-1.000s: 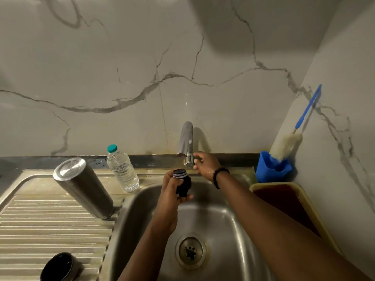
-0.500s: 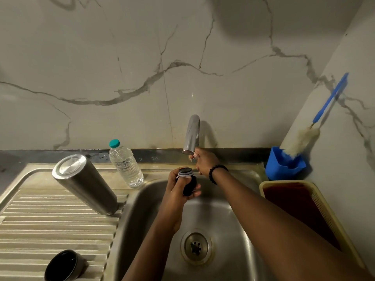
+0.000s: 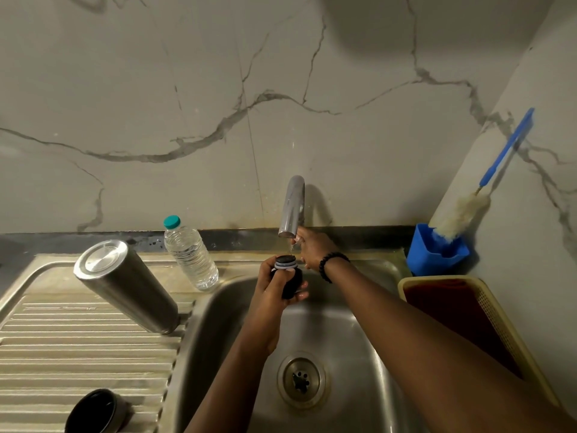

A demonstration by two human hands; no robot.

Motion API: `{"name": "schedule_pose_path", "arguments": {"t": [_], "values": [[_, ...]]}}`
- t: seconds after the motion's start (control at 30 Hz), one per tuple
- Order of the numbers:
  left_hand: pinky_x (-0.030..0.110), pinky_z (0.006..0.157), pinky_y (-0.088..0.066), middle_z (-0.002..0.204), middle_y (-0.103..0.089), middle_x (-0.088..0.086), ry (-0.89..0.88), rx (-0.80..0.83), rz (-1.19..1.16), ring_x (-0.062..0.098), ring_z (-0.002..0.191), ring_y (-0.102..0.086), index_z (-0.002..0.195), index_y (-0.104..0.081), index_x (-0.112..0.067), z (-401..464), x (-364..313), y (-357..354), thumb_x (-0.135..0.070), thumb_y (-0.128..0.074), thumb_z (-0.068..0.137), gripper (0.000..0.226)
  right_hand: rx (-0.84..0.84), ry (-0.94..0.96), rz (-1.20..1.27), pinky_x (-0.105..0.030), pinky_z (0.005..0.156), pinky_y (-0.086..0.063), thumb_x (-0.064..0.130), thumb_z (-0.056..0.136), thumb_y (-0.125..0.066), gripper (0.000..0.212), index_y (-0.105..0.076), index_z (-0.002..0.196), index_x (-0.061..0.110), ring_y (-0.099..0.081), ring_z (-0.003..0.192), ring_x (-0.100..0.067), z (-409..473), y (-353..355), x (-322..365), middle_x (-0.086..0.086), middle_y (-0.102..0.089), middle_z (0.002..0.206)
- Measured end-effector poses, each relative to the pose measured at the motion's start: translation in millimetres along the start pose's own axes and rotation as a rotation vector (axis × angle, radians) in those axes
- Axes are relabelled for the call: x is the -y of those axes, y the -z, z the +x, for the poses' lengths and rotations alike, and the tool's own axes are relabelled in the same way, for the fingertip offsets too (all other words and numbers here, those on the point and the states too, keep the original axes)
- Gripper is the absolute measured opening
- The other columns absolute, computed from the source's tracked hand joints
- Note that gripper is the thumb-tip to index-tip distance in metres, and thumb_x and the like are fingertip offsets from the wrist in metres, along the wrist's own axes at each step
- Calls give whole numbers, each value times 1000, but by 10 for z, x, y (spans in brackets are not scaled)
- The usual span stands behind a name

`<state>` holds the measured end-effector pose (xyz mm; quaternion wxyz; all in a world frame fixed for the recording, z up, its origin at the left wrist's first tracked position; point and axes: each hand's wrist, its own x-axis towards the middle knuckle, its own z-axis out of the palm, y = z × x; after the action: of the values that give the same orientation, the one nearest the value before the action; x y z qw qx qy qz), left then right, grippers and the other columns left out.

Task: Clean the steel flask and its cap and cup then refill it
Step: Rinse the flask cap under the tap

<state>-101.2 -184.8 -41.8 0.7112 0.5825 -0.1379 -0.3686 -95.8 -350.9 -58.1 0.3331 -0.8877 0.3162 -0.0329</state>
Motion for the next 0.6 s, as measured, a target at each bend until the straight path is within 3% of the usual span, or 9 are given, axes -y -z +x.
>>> {"name": "schedule_pose_path", "arguments": {"t": [0.27,0.47,0.57,0.6], "values": [[33,78,-58,117,-63,14,-6,0,-15,28,99,-68,127,-54,-17,41,7,-1,-13,-52,102,26,5,17,-73,-44,86,-55,17,102,-35,23,-56,111,16,-62,92,-28,30,7,19,-10,-64,108],[33,80,-59,111,-65,8,-12,-15,0,20,96,-69,129,-52,-17,59,40,7,-14,-51,102,27,-97,9,146,-45,84,-56,23,103,-39,25,-53,123,19,-64,93,-26,-62,-40,54,-7,-65,106],[27,77,-58,116,-65,10,-36,-19,75,17,97,-70,128,-48,-17,55,82,47,-19,-58,100,31,-295,43,348,-44,79,-57,25,101,-48,11,-55,107,20,-66,89,-23,-234,-73,87,1,-64,95],[25,75,-57,115,-66,11,-61,-8,104,13,95,-71,127,-48,-17,51,93,67,-20,-60,98,32,-287,69,420,-40,80,-57,26,100,-49,10,-57,102,21,-65,89,-19,-318,-61,90,3,-64,93]]}}
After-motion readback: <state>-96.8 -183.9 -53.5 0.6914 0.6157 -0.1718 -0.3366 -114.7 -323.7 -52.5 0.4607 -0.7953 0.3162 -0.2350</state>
